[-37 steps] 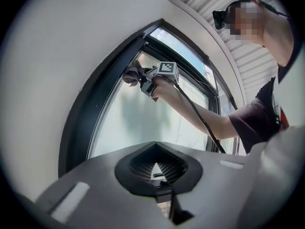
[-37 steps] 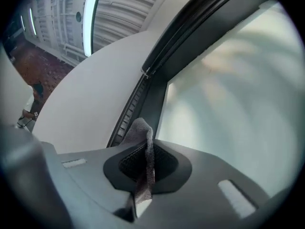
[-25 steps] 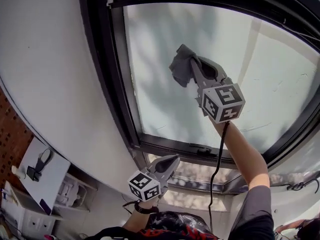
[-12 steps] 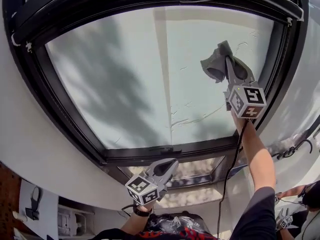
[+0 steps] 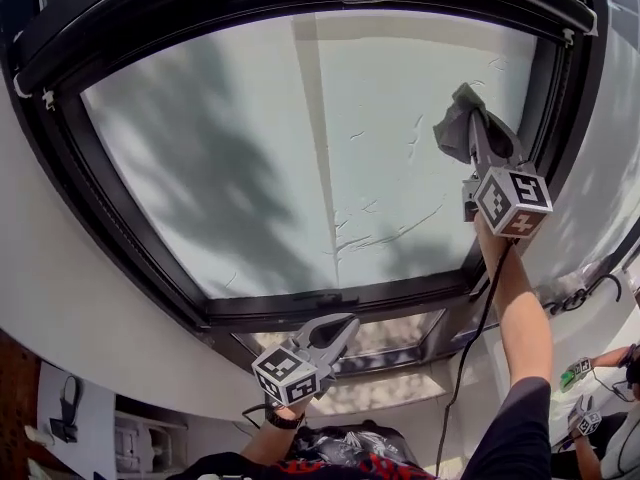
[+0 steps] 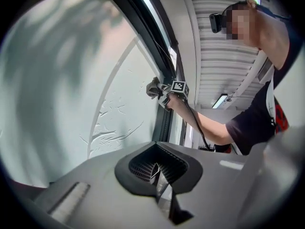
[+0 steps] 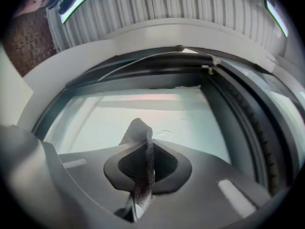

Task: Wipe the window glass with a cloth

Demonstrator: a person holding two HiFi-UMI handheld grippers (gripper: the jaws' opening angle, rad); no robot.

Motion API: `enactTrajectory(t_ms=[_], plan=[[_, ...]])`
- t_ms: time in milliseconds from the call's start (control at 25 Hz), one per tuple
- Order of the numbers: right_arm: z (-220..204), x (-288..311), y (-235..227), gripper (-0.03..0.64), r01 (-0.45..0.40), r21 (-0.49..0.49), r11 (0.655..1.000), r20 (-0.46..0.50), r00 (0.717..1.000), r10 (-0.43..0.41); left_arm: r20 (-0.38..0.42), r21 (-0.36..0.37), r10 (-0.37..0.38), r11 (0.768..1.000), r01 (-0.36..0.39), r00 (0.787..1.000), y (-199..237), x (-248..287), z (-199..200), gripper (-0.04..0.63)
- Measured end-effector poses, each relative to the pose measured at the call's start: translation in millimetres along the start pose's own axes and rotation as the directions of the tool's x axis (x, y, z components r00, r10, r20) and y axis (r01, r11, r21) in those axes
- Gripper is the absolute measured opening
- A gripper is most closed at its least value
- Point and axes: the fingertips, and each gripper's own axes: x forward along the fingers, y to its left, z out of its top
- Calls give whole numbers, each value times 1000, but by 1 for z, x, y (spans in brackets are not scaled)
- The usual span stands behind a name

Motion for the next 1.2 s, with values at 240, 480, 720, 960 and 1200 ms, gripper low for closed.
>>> enactTrajectory(t_ms=[240,480,720,960,1200], plan=[[21,35,201,18,-374,104,922,108,925,363,46,-20,110,994,-110,993,28,-58,8,2],[-8,66,406,18,-626,200,754,119,779,615,116,-16,313,949,-313,943,71,-166,25,2],[-33,85,538,18,-706,233,668,102,701,706,142,-9,424,904,-427,894,84,-237,32,2],[-46,88,560,18,-689,124,714,47,723,689,185,-26,449,891,-453,874,86,-269,39,2],[-42,81,489,18,-624,132,771,44,780,624,174,-52,368,930,-364,914,87,-239,36,2]])
